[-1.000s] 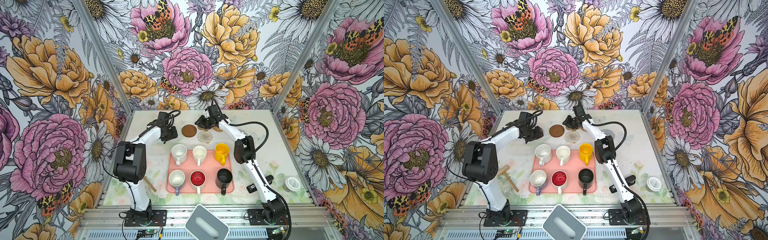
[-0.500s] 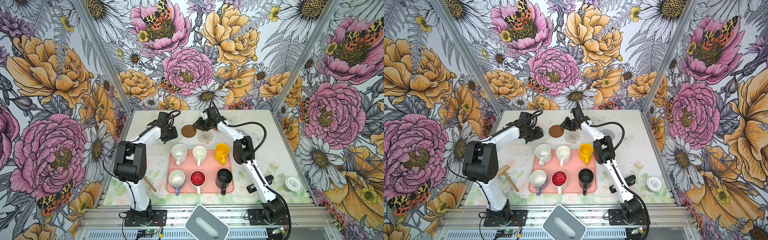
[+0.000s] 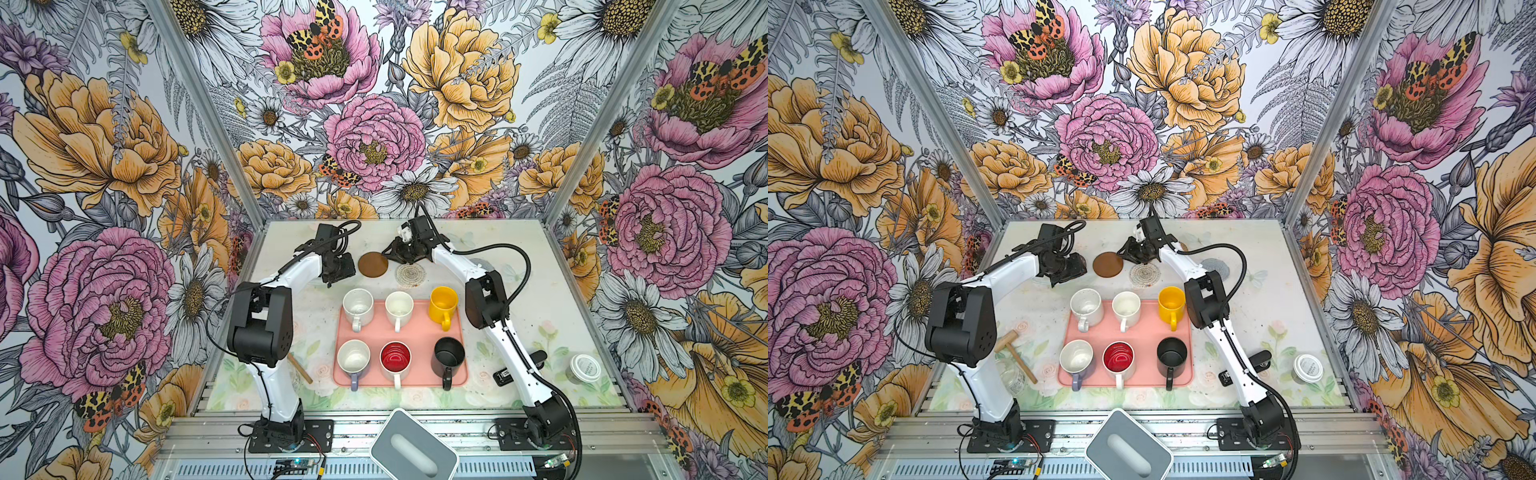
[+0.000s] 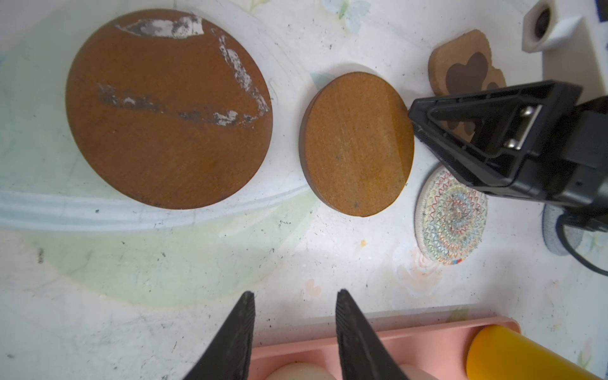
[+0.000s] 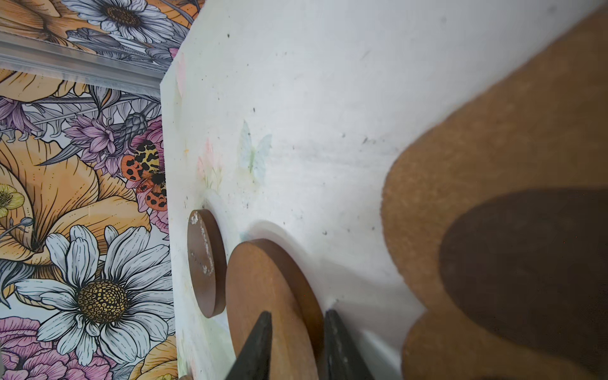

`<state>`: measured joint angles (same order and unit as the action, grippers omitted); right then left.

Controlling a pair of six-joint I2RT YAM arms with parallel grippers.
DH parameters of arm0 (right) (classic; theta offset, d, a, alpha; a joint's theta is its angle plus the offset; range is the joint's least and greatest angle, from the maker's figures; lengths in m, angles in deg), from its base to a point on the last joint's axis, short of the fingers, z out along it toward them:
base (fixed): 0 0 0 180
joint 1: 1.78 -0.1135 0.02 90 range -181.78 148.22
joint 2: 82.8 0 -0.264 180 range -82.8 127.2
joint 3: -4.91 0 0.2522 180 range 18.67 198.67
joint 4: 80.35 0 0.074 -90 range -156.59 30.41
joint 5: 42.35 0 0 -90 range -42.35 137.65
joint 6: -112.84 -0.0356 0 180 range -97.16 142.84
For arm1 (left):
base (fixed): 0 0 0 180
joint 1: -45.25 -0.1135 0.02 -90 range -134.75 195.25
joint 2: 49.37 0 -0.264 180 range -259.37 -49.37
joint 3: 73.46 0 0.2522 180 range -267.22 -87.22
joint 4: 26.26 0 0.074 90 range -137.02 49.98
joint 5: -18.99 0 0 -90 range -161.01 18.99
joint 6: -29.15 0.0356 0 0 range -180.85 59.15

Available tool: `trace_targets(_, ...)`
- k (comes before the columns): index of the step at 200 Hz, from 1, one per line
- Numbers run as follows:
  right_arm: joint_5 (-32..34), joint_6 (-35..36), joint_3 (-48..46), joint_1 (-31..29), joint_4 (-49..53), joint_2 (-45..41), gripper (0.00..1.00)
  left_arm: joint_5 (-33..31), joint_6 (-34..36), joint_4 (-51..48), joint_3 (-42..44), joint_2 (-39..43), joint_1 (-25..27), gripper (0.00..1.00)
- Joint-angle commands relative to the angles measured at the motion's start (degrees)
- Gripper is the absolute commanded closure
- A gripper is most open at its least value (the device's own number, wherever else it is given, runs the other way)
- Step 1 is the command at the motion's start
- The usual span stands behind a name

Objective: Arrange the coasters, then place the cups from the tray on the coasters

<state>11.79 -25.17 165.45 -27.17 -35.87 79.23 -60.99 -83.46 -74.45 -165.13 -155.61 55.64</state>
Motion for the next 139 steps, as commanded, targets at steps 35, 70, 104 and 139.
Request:
trace_targets(35, 1.1, -0.4, 0.2, -1.7, 2.4, -0.5, 0.69, 0.9, -0.2, 1.0, 1.1, 0.5, 0.2, 0.57)
trace_targets(70, 1.5, -0.1, 1.6, -1.6, 2.4, -0.5, 0.69, 1.1, -0.3, 1.3, 1.4, 0.6, 0.2, 0.57)
trace_targets(104, 2.3, 1.3, 1.5, -0.3, 2.4, -3.4, 0.66, 1.2, -0.1, 1.3, 0.9, 1.0, 0.1, 0.57)
trace_targets(139, 3.4, 4.3, -1.9, 1.0, 2.4, -9.9, 0.63, 1.7, 0.3, 1.6, 0.3, 1.3, 0.2, 0.57)
